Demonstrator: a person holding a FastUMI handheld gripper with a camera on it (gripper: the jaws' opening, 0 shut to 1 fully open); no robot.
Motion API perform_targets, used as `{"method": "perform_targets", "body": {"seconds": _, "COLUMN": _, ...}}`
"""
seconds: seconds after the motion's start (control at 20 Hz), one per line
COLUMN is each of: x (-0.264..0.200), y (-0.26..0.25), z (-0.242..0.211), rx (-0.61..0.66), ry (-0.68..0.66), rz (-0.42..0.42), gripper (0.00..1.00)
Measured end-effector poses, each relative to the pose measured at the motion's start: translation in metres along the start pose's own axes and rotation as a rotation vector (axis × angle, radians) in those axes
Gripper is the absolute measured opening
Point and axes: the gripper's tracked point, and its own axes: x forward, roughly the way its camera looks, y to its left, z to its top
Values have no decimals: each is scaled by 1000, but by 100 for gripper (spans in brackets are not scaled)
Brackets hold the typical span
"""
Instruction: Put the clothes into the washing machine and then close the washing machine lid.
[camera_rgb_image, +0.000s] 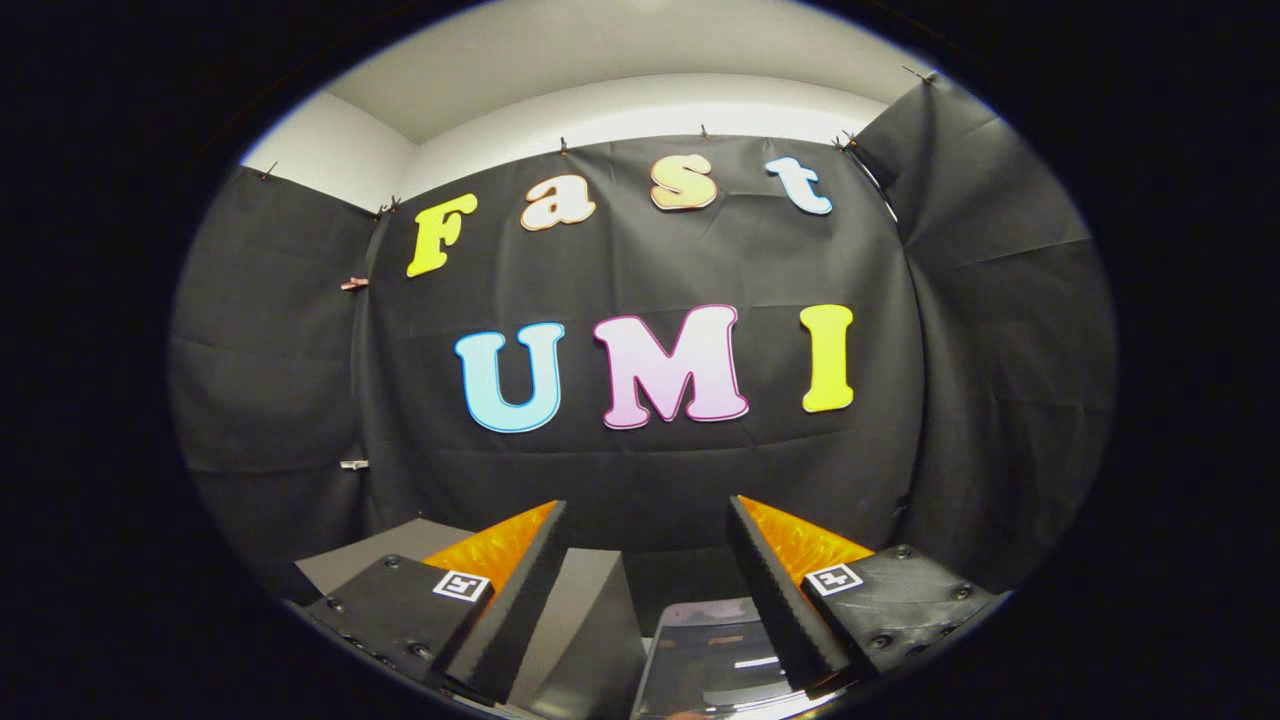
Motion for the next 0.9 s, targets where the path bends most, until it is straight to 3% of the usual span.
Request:
{"method": "perform_targets", "body": {"seconds": 0.35, "x": -1, "y": 30, "z": 8, "rx": -13, "ry": -22, "rz": 59, "gripper": 99}}
{"method": "perform_targets", "body": {"seconds": 0.9, "x": 0, "y": 24, "z": -1, "rx": -54, "ry": 0, "rz": 72, "gripper": 99}}
